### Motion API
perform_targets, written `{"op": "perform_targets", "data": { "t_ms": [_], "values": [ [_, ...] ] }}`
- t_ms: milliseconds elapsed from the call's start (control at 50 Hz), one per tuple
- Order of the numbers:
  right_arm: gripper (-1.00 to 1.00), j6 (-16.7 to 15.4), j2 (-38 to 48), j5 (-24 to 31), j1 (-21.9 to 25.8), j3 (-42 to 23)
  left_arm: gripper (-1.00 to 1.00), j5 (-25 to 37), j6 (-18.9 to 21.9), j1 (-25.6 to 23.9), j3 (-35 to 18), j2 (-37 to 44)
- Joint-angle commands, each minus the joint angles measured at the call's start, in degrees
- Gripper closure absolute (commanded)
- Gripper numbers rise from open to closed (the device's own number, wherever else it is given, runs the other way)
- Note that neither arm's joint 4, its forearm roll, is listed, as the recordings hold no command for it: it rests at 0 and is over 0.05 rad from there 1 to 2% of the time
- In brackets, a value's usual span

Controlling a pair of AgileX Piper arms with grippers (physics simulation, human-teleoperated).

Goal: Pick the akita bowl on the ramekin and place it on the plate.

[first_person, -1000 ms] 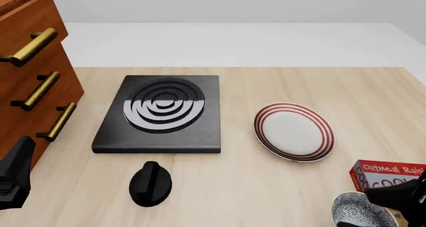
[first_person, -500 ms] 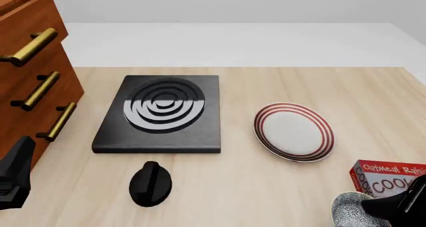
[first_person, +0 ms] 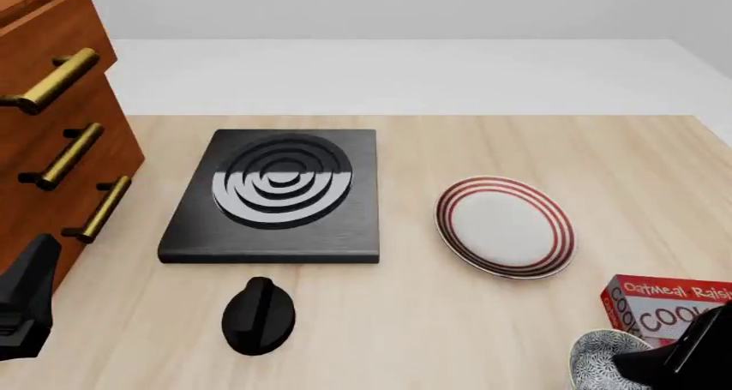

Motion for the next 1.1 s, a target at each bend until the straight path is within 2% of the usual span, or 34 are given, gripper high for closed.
{"op": "perform_targets", "data": {
  "t_ms": [20, 220, 1100],
  "values": [
    [-1.00, 0.4, 1.9, -2.4, 0.3, 1.5, -1.00, 0.0, 0.0, 0.0, 0.0, 0.0],
    [-1.00, 0.8, 1.0, -1.6, -0.2, 2.3, -1.00, 0.0, 0.0, 0.0, 0.0, 0.0],
    [-1.00, 2.6, 3.5, -6.2, 0.1, 5.9, -1.00, 0.0, 0.0, 0.0, 0.0, 0.0]
  ]
}}
